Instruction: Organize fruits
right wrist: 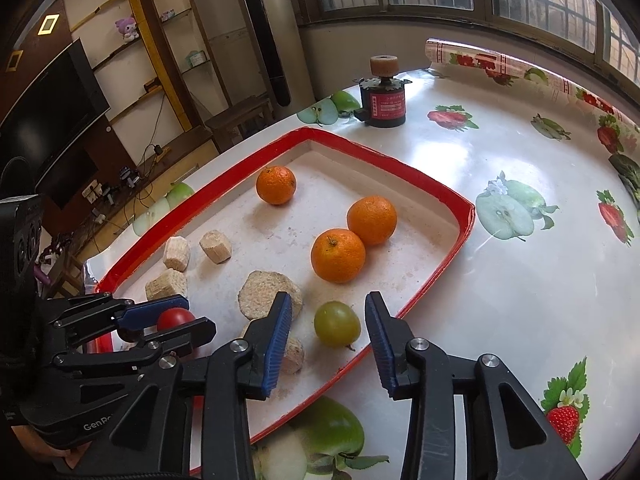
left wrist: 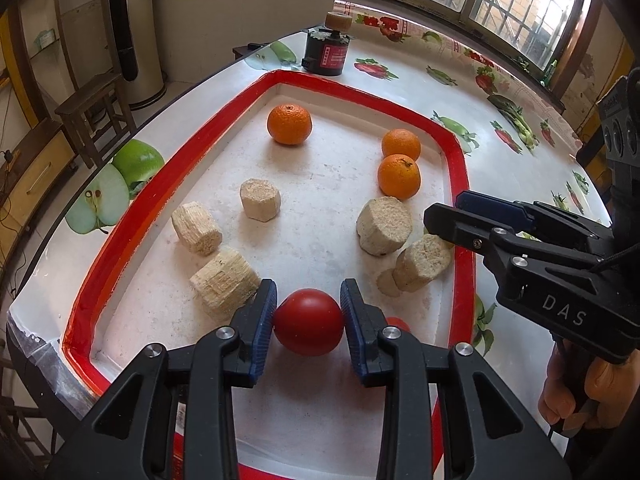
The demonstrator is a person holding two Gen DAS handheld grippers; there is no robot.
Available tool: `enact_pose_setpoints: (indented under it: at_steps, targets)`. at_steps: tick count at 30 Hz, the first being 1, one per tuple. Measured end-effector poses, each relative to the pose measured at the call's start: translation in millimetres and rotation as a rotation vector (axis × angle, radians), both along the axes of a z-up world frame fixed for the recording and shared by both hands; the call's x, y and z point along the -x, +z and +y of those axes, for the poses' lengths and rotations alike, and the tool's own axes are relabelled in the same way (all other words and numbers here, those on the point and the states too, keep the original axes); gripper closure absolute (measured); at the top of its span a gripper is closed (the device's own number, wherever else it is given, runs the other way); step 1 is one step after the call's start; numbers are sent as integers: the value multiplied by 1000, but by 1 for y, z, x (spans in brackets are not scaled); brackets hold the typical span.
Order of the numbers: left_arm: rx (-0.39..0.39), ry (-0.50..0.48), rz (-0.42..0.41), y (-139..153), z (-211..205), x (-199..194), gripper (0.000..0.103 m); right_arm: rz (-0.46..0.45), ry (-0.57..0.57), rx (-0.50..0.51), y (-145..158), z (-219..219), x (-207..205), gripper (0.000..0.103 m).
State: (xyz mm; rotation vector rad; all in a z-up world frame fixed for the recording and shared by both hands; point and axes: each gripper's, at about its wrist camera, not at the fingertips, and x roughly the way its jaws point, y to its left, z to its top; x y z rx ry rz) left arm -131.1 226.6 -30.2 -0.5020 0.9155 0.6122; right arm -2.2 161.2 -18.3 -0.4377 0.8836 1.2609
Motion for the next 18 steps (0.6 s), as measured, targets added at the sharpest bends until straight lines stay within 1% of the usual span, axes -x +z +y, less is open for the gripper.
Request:
enact_pose_setpoints:
  at_steps: [1,2,3,4,5,6,9,18]
  targets:
    - [-4,1,-2,1,-1,2,72,-2,0,-2,1,-2,1,60]
    - [-9,3,-3,2,-3,5,69,-4,0,-4,3,-4,2,59]
    - [-13,4,-9,3,-4,7,62,-5,0,-8,4,-6,2,58]
    - [-17,6,-16,5,-5,10,58,-6,-1,-11,5,-8,3,57]
    - [-27,12,-21,7,-7,12,52,-8,-2,-15,7,-10,3,54]
    - [-38,14,-27,9,-9,15,50,-9,-1,-21,8,-13,4,51]
    - [-56,15,-34,14,-12,20,50,-8,0,-34,13,-20,6,50]
    - [-70,5,-34,16,-25,34,50,-6,12,-58,20,-40,11,49]
